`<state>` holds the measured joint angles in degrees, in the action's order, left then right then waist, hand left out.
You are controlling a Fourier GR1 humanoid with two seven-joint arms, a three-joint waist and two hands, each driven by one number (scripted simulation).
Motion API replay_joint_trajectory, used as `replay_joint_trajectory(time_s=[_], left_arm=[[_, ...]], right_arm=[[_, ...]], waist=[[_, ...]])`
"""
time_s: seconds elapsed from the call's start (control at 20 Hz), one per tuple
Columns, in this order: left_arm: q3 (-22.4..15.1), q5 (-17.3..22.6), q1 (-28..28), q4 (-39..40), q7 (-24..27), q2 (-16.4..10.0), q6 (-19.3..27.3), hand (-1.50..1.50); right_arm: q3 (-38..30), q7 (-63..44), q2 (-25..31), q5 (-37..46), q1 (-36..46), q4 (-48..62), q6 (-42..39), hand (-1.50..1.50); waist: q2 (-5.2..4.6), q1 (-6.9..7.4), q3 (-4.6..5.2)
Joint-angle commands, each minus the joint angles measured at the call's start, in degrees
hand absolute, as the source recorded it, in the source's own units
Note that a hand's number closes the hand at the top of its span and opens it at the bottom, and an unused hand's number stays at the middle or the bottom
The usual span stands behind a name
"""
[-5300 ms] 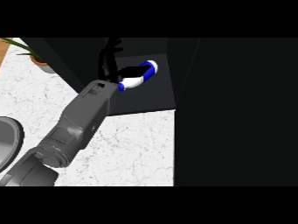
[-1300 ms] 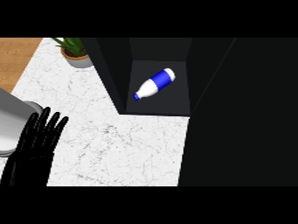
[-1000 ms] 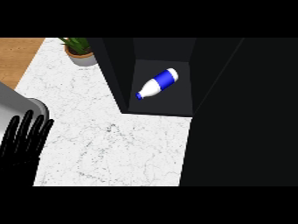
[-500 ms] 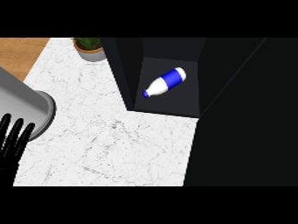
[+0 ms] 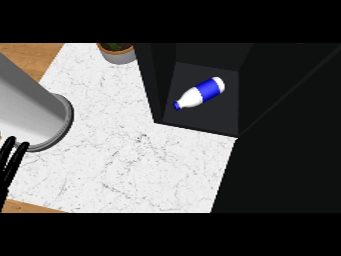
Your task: Pick up the bottled water, place it into the cabinet and close the cabinet
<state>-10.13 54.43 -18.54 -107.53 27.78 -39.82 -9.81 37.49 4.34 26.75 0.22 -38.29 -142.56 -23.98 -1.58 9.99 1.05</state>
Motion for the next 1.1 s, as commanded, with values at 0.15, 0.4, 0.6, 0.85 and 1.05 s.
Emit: replay_joint_trajectory(time_s=[0.15,0.4,0.6,0.85,1.05], left_arm=[[1.29,0.74,0.34,0.52,-0.56,-1.67,-2.08,-1.50],[1.42,0.88,0.55,0.94,-0.79,-2.32,-3.42,-1.50],[1.84,1.30,0.92,0.94,-0.97,-2.68,-3.94,-1.50],[2.83,2.03,0.35,1.47,-1.25,-3.66,-4.95,-1.50],[3.28,2.56,0.60,1.90,-1.22,-3.54,-4.98,-1.50]], right_arm=[[7.67,-7.60,-0.50,1.59,7.73,-1.60,-3.15,1.50],[3.92,-7.36,2.69,2.21,14.24,-2.17,-6.16,1.50],[3.74,-8.40,1.54,0.64,16.74,-0.87,-5.65,1.50],[2.97,-10.41,2.56,0.54,18.84,-0.91,-6.38,1.50],[2.58,-10.23,2.26,-0.46,20.08,-0.91,-6.52,1.50]], waist=[[-0.47,2.37,0.31],[-0.39,4.71,0.63],[-0.52,4.38,0.65],[-0.15,4.13,0.79],[-0.30,3.54,0.83]])
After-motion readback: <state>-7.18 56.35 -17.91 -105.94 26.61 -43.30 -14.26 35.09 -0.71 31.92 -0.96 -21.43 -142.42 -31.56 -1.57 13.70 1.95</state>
